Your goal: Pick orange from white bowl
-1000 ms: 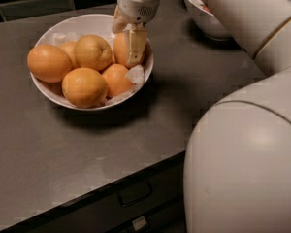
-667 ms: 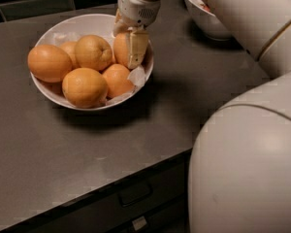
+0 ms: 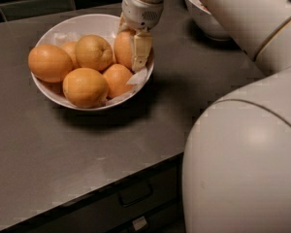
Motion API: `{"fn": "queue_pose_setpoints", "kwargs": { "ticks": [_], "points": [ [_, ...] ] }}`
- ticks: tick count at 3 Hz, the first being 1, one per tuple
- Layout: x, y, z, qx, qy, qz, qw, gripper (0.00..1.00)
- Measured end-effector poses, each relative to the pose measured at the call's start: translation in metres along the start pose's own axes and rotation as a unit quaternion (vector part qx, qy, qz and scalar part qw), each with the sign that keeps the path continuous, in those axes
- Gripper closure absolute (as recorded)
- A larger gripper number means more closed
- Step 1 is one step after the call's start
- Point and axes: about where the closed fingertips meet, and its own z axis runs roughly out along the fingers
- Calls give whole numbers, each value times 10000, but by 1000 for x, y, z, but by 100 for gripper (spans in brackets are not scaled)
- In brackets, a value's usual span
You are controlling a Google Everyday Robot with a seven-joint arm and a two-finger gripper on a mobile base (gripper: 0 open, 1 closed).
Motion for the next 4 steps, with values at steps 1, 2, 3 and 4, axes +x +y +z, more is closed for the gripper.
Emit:
{"fn": "queue_pose_setpoints", "kwargs": {
  "ticks": [1, 2, 3, 4],
  "points": [
    [5, -7, 6, 7, 59, -25, 10000, 30],
    [5, -7, 6, 8, 59, -25, 10000, 48],
    [5, -7, 6, 9, 58, -25, 10000, 72],
    [1, -10, 3, 113, 1, -38, 9999, 94]
  ]
}}
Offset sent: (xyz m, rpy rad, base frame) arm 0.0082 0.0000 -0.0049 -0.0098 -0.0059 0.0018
